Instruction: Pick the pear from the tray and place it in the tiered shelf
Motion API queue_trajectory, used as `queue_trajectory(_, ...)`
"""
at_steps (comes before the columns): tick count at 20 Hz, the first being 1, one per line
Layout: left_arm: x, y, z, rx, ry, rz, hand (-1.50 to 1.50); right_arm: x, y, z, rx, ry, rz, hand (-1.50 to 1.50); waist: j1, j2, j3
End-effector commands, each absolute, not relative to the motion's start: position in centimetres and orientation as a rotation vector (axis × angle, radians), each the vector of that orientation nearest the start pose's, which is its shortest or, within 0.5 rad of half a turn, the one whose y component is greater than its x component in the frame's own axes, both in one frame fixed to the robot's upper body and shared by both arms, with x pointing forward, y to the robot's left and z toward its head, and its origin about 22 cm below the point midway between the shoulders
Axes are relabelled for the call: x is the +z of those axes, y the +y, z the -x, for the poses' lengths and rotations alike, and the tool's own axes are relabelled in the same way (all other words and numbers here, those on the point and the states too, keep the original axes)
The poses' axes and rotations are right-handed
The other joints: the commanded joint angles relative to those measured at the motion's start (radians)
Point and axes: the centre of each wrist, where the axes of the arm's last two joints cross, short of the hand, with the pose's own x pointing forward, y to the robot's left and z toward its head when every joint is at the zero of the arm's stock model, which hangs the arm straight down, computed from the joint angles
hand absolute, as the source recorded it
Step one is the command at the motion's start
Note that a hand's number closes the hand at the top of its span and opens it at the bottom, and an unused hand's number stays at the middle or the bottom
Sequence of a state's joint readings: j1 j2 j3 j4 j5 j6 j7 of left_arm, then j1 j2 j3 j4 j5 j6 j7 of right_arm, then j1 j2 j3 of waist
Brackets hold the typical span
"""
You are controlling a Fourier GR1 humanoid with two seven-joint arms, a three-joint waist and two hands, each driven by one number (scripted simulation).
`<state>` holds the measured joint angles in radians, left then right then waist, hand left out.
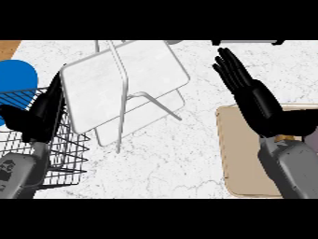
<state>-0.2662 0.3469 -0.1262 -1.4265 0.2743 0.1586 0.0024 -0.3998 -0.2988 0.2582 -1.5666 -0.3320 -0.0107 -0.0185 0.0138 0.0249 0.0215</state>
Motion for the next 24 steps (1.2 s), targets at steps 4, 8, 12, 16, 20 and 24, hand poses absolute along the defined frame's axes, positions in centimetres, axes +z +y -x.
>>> queue_trajectory(4,1.8,30.6,-26.8,0.051,-1.348,-0.18,0.0,11.0,-32.3,-29.6,0.16,-1.848,0.419,1.5,-0.104,-0.034,-0.022)
queue_trajectory(8,1.3,31.2,-24.8,0.134,-1.218,-0.154,0.0,7.6,-42.2,-25.6,0.083,-1.414,0.939,1.5,-0.178,0.001,-0.029)
queue_trajectory(12,0.2,31.0,-23.0,0.148,-1.125,-0.145,0.0,5.6,-43.9,-22.7,-0.138,-1.364,0.992,-1.5,-0.119,-0.022,-0.022)
queue_trajectory(16,0.3,29.7,-22.5,0.145,-1.12,-0.117,0.0,5.2,-43.8,-20.6,-0.005,-1.392,0.935,-1.5,-0.103,-0.027,-0.023)
queue_trajectory(20,1.1,29.8,-21.6,0.134,-1.105,-0.133,0.0,6.3,-42.7,-19.8,0.097,-1.368,0.819,-1.5,-0.092,-0.03,-0.026)
queue_trajectory(24,2.0,29.5,-20.7,0.13,-1.099,-0.126,0.0,8.3,-41.9,-19.6,0.192,-1.328,0.76,-1.5,-0.089,-0.027,-0.029)
